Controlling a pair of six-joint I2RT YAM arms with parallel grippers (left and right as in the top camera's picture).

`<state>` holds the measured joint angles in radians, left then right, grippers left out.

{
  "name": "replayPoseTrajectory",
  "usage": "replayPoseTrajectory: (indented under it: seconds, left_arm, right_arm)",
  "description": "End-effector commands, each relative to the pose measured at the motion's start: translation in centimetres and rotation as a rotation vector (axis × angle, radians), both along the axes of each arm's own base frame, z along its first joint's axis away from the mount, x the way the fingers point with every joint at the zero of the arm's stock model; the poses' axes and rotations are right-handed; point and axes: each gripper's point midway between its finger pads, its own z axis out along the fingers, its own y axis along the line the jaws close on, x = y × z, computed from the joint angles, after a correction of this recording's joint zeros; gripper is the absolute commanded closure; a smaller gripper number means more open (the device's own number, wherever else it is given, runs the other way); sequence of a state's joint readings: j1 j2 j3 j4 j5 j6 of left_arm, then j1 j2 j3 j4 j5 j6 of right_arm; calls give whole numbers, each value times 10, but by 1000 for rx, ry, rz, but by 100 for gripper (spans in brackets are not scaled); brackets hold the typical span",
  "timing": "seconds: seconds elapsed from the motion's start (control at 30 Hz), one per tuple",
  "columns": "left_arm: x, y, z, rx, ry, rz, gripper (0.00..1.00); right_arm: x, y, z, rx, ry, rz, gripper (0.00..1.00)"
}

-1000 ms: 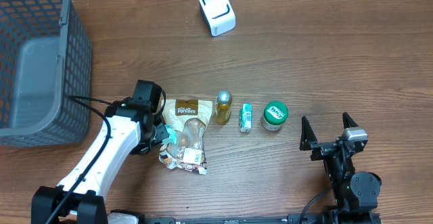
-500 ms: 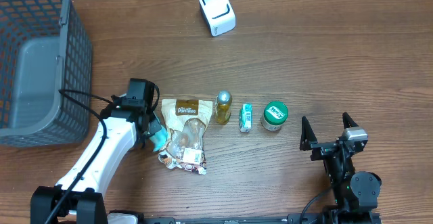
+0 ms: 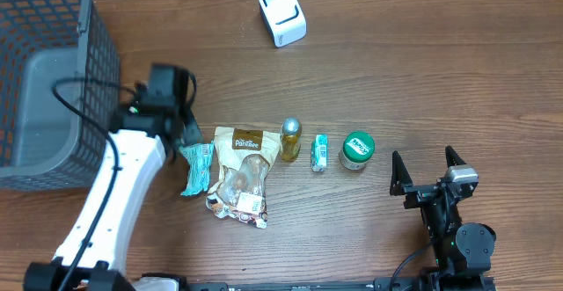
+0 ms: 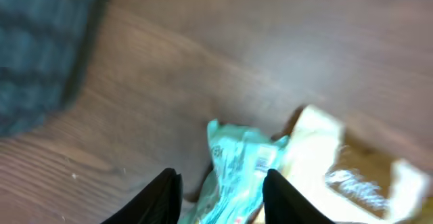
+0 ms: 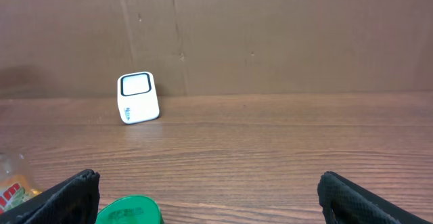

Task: Scan the item barcode
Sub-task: 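Raise the left gripper and withdraw it toward the basket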

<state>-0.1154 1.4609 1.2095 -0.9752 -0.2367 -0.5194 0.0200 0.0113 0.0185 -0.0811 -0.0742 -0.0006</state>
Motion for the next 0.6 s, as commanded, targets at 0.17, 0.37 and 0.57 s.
replayPoseTrajectory:
  seconds: [0.17, 0.37, 0.57]
  left_arm:
    - [6, 16, 53, 12, -48, 26, 58]
    - [3, 40, 55, 31, -36, 52, 90]
    - [0, 68, 57, 8, -47, 138, 96]
  right_arm:
    - [0, -1, -2, -5, -2, -6, 0]
    - [0, -1, -2, -5, -2, -6, 0]
    - [0, -1, -2, -5, -2, -6, 0]
